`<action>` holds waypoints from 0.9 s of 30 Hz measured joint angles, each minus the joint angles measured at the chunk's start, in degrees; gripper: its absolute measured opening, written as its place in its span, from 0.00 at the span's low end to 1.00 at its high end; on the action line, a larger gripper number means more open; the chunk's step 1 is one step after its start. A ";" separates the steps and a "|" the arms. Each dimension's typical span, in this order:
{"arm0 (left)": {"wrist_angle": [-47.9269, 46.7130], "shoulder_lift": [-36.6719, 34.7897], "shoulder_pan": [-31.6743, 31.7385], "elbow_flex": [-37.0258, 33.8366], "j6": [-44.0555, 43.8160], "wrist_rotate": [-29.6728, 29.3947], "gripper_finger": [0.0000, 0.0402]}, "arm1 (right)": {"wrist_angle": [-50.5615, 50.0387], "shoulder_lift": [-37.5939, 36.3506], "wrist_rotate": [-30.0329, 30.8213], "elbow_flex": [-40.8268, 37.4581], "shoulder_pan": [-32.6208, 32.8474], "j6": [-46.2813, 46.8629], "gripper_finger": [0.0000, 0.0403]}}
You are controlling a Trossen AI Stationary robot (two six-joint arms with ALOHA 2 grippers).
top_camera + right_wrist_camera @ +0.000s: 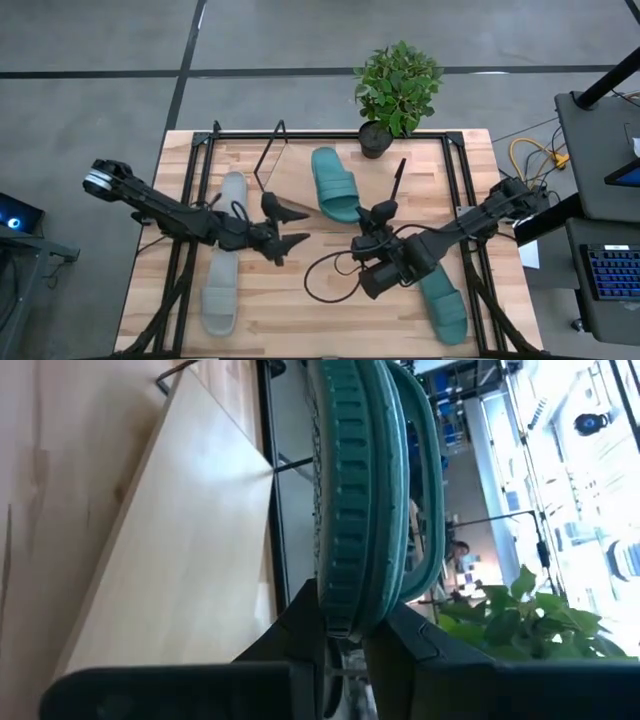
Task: Pick and place slides into the shelf
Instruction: Put the top green slipper on the shelf
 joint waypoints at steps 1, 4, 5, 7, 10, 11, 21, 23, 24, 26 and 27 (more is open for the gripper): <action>0.00 1.09 -0.01 0.83 0.66 -0.99 0.65 | 0.36 0.00 -0.05 -0.35 -0.13 -0.20 0.09; 0.16 3.81 0.00 3.50 2.64 -2.65 0.65 | 1.12 0.00 -0.25 -0.84 -0.58 -0.17 0.09; 0.14 4.69 0.01 4.41 3.44 -3.01 0.65 | 1.35 0.00 -0.24 -0.90 -0.64 -0.17 0.09; 0.21 6.31 0.01 6.14 5.76 -3.48 0.65 | 1.47 0.00 -0.26 -0.98 -0.66 -0.17 0.09; 0.19 8.64 0.02 8.30 10.10 -4.96 0.65 | 2.31 0.00 -0.27 -0.96 -0.64 -0.58 0.09; 0.14 9.45 0.08 9.00 11.35 -5.77 0.65 | 2.88 0.00 -0.46 -0.96 -0.64 -1.20 0.09; 0.10 13.97 1.03 14.32 14.56 -9.17 0.65 | 4.92 0.00 -3.80 -0.96 -0.58 -4.11 0.09; 0.14 14.18 1.41 14.73 14.41 -9.39 0.65 | 5.36 0.00 -3.78 -0.98 -0.58 -4.68 0.09; 0.15 14.30 1.56 14.85 14.33 -9.47 0.65 | 5.89 0.00 -3.75 -0.97 -0.58 -5.19 0.09; -0.03 14.42 1.75 14.85 14.12 -9.34 0.65 | 7.04 0.00 -3.52 -0.96 -0.58 -6.82 0.09; -0.07 14.20 1.89 14.73 13.50 -9.24 0.65 | 7.77 0.00 -3.50 -0.98 -0.58 -7.60 0.09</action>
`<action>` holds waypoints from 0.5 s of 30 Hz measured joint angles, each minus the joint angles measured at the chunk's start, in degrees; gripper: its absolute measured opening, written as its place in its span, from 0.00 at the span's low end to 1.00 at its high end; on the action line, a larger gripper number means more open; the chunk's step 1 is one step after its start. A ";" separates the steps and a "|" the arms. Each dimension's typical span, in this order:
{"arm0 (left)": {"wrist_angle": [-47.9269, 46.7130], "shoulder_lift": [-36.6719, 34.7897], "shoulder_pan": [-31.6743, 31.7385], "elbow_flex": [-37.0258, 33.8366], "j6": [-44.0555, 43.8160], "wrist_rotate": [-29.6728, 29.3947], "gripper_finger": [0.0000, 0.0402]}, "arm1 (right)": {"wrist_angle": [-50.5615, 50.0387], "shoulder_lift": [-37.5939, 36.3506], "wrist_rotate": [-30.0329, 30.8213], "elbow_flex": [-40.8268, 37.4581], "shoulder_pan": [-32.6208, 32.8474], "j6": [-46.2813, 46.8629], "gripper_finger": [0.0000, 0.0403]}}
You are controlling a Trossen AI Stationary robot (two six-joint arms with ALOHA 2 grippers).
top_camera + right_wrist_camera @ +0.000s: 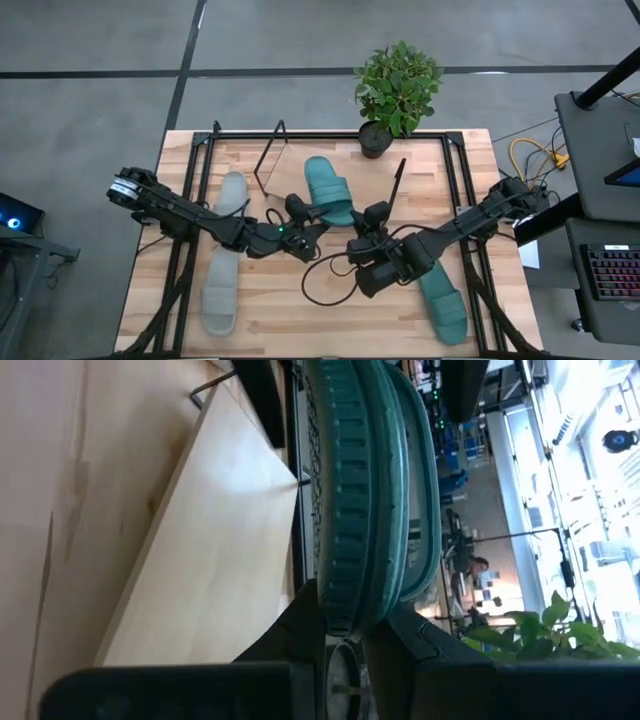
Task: Pick and place slides into the shelf
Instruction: Put the top green slipper on the shelf
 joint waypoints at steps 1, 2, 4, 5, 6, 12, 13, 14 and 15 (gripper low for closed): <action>-0.03 -0.19 0.16 -0.15 -0.86 0.06 0.65 | 0.76 0.00 0.01 0.00 -0.02 -0.78 0.09; -0.35 -0.42 0.26 -0.19 -1.73 0.15 0.65 | 1.54 0.00 0.02 0.00 -0.02 -1.48 0.09; -1.54 -0.68 0.35 -0.24 -2.21 0.19 0.64 | 2.82 0.00 0.22 0.00 -0.02 -3.03 0.09; -1.58 -0.68 0.37 -0.26 -2.22 0.19 0.63 | 3.20 0.00 0.25 0.00 -0.02 -3.79 0.09; -1.69 -0.66 0.37 -0.28 -2.20 0.21 0.62 | 3.57 0.00 0.35 0.00 -0.02 -4.43 0.09; -1.97 -0.60 0.20 -0.21 -2.25 0.61 0.52 | 4.01 0.00 3.49 0.00 -0.15 -5.22 0.09; -1.94 -0.60 0.20 -0.21 -2.27 0.62 0.51 | 4.02 0.00 3.57 0.00 -0.16 -5.23 0.09; -1.91 -0.60 0.20 -0.21 -2.29 0.62 0.49 | 4.02 0.00 3.69 0.00 -0.24 -5.21 0.09; -1.93 -0.60 0.20 -0.21 -2.29 0.62 0.48 | 4.00 0.00 3.69 0.00 -0.39 -5.23 0.09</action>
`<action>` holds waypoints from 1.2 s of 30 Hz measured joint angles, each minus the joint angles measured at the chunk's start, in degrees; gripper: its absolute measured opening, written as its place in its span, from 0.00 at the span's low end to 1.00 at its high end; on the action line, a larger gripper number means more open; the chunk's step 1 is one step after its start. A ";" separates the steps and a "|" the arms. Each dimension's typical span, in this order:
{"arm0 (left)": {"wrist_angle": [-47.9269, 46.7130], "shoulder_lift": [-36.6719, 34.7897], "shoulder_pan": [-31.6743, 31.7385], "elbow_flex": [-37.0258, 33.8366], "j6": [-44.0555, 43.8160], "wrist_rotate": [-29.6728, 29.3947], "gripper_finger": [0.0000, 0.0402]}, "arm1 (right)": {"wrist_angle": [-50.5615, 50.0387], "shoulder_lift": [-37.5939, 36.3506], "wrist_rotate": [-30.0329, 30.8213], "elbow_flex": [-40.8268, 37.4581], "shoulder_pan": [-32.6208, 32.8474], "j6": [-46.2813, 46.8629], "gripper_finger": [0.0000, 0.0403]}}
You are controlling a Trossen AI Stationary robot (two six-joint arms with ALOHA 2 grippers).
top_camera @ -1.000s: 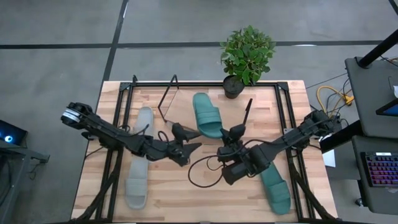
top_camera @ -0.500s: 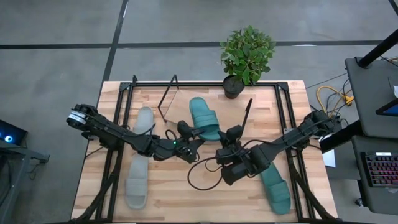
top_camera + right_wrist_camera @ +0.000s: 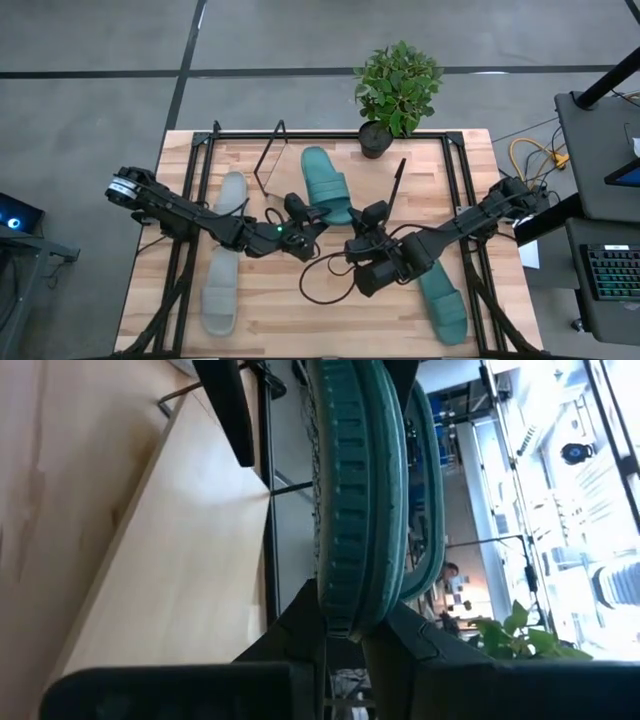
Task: Pick and place slides into the shelf
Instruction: Put the top green slipper on the shelf
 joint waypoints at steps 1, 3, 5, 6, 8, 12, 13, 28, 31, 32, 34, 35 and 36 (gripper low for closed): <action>-0.02 0.00 -0.02 0.00 0.00 0.02 0.47 | 0.00 0.00 -0.02 0.00 -0.06 0.01 0.09; 0.03 0.00 -0.03 0.10 -0.04 0.49 0.45 | 0.00 0.00 -0.28 0.00 -0.38 -0.04 0.09; 0.80 0.00 -0.02 0.13 -0.02 0.64 0.41 | 0.00 0.00 -0.32 0.00 -0.66 -0.20 0.09; 1.09 0.00 -0.02 0.11 0.01 0.65 0.39 | 0.01 0.00 -0.30 0.00 -0.80 -0.17 0.09; 1.08 0.00 -0.02 0.10 0.10 0.61 0.32 | 0.00 0.00 -0.30 0.00 -0.84 -0.01 0.09; 0.59 -0.09 -0.02 0.02 1.29 0.66 0.11 | -0.17 0.00 -0.45 0.00 -0.81 0.16 0.11; 0.44 -0.25 -0.04 -0.01 1.33 0.66 0.07 | -0.12 0.00 -0.45 0.00 -0.81 0.41 0.13; -7.08 -5.08 0.04 -3.17 -2.93 6.55 0.06 | 0.00 -1.42 -1.83 0.02 0.76 0.85 0.19; -10.49 -7.55 -0.09 -6.34 -2.96 5.09 0.06 | -1.64 -3.78 0.31 0.28 2.05 1.17 0.21; -10.24 -8.26 -0.05 -7.22 -3.15 5.63 0.06 | -2.28 -4.49 0.70 0.32 2.52 2.26 0.21; -9.23 -10.67 -0.02 -9.59 -4.45 6.46 0.06 | -4.34 -5.63 0.21 0.09 3.57 5.03 0.21; -9.15 -12.25 -0.29 -10.84 -4.90 6.49 0.06 | -4.83 -6.20 -0.23 0.09 4.04 6.98 0.20; -9.00 -13.67 -0.47 -12.02 -5.62 7.29 0.06 | -5.93 -6.99 -0.60 -0.03 4.61 8.77 0.20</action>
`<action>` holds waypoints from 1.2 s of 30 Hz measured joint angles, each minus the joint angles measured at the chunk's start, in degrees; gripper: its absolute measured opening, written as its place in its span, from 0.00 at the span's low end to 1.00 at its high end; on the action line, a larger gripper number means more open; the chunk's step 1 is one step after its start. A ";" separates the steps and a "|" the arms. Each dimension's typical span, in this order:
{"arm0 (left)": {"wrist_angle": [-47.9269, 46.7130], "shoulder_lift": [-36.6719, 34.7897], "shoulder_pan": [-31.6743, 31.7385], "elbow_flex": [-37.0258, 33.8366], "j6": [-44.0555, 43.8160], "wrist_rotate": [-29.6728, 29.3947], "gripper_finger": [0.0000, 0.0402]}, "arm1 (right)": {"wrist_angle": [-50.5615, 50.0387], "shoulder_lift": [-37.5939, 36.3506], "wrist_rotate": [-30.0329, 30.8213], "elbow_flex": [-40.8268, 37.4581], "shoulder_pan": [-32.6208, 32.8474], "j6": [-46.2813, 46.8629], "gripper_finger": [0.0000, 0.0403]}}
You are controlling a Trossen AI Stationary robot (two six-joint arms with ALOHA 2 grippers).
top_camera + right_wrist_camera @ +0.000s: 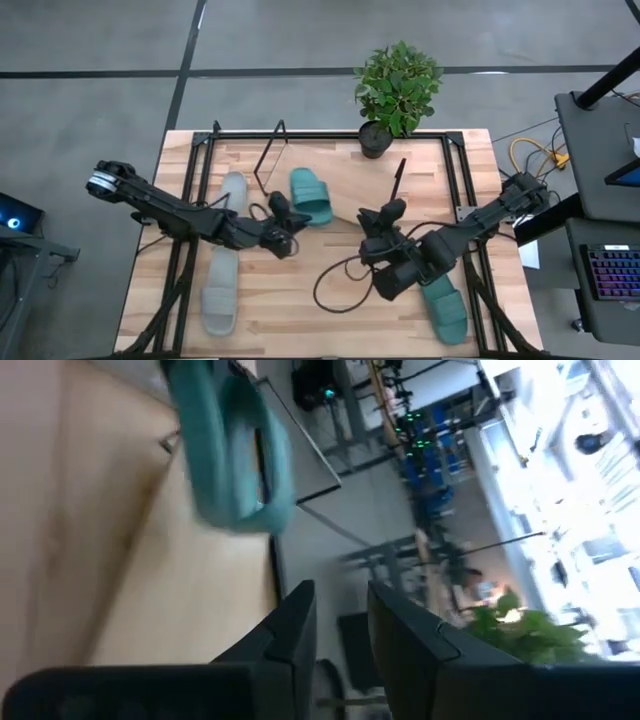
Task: Pick and place slides into the shelf
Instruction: Put the top green slipper on the shelf
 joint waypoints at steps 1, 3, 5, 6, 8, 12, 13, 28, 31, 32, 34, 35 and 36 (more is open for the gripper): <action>1.08 -1.10 -0.04 -1.09 -0.36 1.85 0.06 | -0.76 -0.88 -0.40 0.00 0.47 1.43 0.20; 3.77 -3.48 -0.40 -3.62 -0.35 6.84 0.06 | -1.47 -2.94 -1.46 -0.06 1.29 3.39 0.19; 7.04 -5.56 -0.87 -5.74 -0.18 10.64 0.06 | -1.34 -4.59 -2.96 -1.05 2.01 4.87 0.19; 8.12 -6.90 -1.03 -6.86 0.41 13.07 0.06 | -1.02 -5.16 -3.42 -1.91 2.37 5.41 0.19; 9.18 -9.28 -1.55 -8.44 1.09 16.96 0.06 | 1.67 -6.78 -3.77 -4.61 3.09 5.40 0.19; 10.52 -13.49 -1.65 -10.97 2.79 23.49 0.06 | 14.91 -10.73 -4.12 -12.42 3.94 -2.79 0.19; 10.74 -14.23 -1.76 -11.32 3.20 24.60 0.06 | 18.96 -11.50 -5.24 -14.68 3.97 -6.06 0.19; 16.60 -14.95 -3.14 -11.17 13.39 29.16 0.06 | 66.24 -20.43 -23.13 -38.63 2.08 -46.07 0.33; 17.38 -14.79 -3.16 -11.16 13.48 31.19 0.06 | 67.37 -19.25 -23.52 -38.92 -0.03 -48.02 0.41; 17.55 -14.80 -3.23 -11.00 13.49 31.28 0.06 | 67.97 -18.95 -23.63 -38.92 -0.84 -48.03 0.43; 17.87 -14.81 -3.20 -10.64 13.49 31.33 0.06 | 68.01 -18.26 -24.18 -38.50 -2.68 -48.01 0.48; 17.81 -14.79 -3.16 -10.51 13.51 31.31 0.06 | 68.11 -17.83 -24.31 -38.16 -3.50 -47.95 0.49; 17.80 -14.50 -3.16 -10.37 13.59 31.29 0.06 | 68.09 -17.67 -24.49 -38.03 -4.44 -47.93 0.51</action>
